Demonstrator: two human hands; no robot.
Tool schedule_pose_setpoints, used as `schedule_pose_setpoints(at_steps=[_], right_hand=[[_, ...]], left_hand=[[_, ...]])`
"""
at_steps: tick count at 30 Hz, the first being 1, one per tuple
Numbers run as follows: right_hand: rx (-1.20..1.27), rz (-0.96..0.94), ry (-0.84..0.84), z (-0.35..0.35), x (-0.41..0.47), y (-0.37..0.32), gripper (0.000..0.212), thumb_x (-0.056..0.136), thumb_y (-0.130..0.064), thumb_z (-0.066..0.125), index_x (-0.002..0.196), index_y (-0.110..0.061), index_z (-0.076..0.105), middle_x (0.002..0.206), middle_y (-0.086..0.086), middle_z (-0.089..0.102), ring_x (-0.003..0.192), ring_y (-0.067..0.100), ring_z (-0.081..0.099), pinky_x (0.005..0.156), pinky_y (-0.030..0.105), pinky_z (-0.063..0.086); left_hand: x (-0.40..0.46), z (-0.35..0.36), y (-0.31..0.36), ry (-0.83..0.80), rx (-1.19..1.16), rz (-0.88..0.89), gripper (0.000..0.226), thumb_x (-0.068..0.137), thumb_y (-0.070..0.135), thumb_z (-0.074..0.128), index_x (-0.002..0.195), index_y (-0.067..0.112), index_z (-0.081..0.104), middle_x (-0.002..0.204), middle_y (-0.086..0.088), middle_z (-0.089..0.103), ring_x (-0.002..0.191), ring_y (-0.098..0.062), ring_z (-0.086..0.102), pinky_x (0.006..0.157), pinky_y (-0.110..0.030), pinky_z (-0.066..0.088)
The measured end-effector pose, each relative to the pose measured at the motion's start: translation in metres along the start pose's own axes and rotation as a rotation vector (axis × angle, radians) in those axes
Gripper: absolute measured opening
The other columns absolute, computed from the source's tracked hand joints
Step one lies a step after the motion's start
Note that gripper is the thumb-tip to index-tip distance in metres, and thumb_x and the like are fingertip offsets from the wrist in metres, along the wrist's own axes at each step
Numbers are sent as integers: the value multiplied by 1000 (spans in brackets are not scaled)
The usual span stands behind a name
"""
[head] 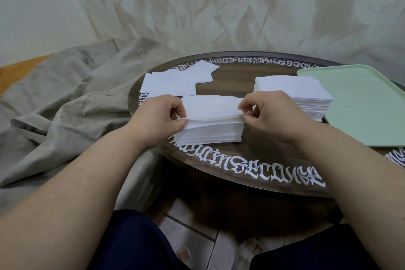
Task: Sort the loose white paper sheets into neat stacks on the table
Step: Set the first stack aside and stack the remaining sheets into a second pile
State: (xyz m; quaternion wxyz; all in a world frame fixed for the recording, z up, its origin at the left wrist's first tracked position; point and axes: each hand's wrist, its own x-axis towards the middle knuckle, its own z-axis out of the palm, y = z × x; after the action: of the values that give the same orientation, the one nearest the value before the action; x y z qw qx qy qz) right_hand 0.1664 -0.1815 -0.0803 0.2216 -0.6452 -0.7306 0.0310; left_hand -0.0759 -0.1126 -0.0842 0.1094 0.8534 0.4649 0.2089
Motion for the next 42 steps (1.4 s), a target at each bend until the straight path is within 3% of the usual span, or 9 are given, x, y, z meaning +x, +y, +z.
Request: schedule_pose_setpoints(at_steps=[5, 8, 10, 16, 23, 27, 34, 39, 42], right_hand=[[2, -23, 45, 3, 1, 2, 8, 85, -14, 63, 90, -17, 69, 82, -5, 64, 76, 13, 57, 72, 24, 43], [28, -108, 288, 4, 5, 1, 6, 79, -6, 67, 80, -11, 69, 79, 4, 67, 72, 21, 61, 68, 25, 44], [54, -148, 352, 5, 7, -1, 7, 76, -3, 67, 77, -10, 68, 80, 5, 68, 71, 22, 61, 69, 28, 48], [72, -28, 109, 12, 3, 1, 10, 85, -10, 64, 90, -10, 73, 93, 5, 70, 87, 22, 63, 82, 35, 50], [43, -5, 34, 10, 1, -3, 13, 88, -16, 61, 91, -15, 73, 94, -1, 68, 87, 18, 61, 82, 34, 50], [41, -6, 27, 11, 2, -2, 13, 88, -17, 61, 90, -16, 73, 93, -1, 68, 87, 18, 61, 82, 35, 50], [43, -2, 14, 9, 2, -3, 10, 87, -24, 64, 90, -19, 72, 90, -4, 66, 85, 16, 61, 80, 33, 50], [30, -1, -37, 9, 4, -6, 24, 80, -40, 70, 96, -21, 69, 71, -19, 42, 80, 13, 49, 76, 28, 44], [1, -7, -24, 10, 5, -6, 23, 83, -38, 68, 98, -20, 68, 75, -16, 45, 80, 12, 48, 76, 29, 44]], left_hand=[[1, 2, 2, 53, -31, -2, 22, 77, 15, 71, 69, 27, 55, 68, 12, 58, 68, -2, 56, 63, -19, 40], [3, -3, 4, 211, -92, 25, 24, 75, 8, 70, 69, 25, 55, 70, 11, 57, 66, -2, 54, 63, -18, 40], [1, -7, 4, 232, -110, 43, 23, 74, 6, 71, 70, 23, 56, 71, 10, 58, 66, -3, 56, 64, -12, 40], [-8, -7, 3, -14, -20, 16, 26, 72, 16, 77, 67, 27, 54, 72, 8, 62, 68, 0, 56, 63, -7, 37], [-7, -4, 4, -85, 53, 12, 31, 72, 19, 78, 69, 28, 48, 75, 8, 57, 73, -12, 54, 64, -11, 36], [-7, -3, 4, -84, 64, 24, 31, 74, 14, 72, 68, 29, 46, 76, 8, 58, 75, -15, 55, 64, -16, 38], [-7, -4, 4, -1, 38, 5, 13, 76, 13, 66, 74, 22, 57, 72, 6, 61, 73, -14, 58, 70, -29, 46], [-5, -4, 1, 22, 14, 2, 15, 81, 14, 65, 81, 28, 59, 70, 12, 53, 71, -8, 52, 68, -24, 37], [-3, -1, 1, 55, 6, 2, 13, 83, 16, 64, 81, 28, 60, 71, 12, 52, 71, -10, 52, 68, -25, 36]])
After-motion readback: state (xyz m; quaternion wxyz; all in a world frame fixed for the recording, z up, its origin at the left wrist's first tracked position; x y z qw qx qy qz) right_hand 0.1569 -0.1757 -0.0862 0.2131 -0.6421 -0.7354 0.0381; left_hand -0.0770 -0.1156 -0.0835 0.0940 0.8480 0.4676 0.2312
